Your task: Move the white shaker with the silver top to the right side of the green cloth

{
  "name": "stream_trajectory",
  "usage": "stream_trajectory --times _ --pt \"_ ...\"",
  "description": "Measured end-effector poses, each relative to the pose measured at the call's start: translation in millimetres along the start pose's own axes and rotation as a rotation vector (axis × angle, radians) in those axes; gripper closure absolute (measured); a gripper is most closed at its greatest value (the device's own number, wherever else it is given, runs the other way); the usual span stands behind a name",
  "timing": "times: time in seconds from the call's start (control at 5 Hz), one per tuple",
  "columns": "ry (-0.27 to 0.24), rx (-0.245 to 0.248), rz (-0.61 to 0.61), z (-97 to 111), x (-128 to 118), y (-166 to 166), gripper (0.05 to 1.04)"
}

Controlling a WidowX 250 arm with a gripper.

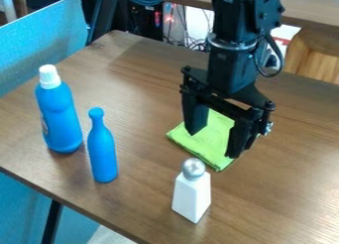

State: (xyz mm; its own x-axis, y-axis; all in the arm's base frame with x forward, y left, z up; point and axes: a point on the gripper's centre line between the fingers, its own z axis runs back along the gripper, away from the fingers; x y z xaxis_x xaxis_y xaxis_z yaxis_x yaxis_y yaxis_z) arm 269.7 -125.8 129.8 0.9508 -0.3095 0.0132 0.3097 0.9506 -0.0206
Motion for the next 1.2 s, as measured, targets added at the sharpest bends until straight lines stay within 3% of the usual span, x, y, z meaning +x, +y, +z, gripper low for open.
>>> stream_trajectory --times 0.2,0.4,0.8,1.2 --pt "0.029 0.003 0.001 -8.6 -1.3 0.3 0.082" --pt "0.095 0.006 -0.017 -14.7 -0.9 0.3 0.083" --pt "0.199 0.072 0.01 -24.1 2.3 7.4 0.083" --pt "0.281 0.084 0.05 -39.4 -6.5 8.2 0.082"
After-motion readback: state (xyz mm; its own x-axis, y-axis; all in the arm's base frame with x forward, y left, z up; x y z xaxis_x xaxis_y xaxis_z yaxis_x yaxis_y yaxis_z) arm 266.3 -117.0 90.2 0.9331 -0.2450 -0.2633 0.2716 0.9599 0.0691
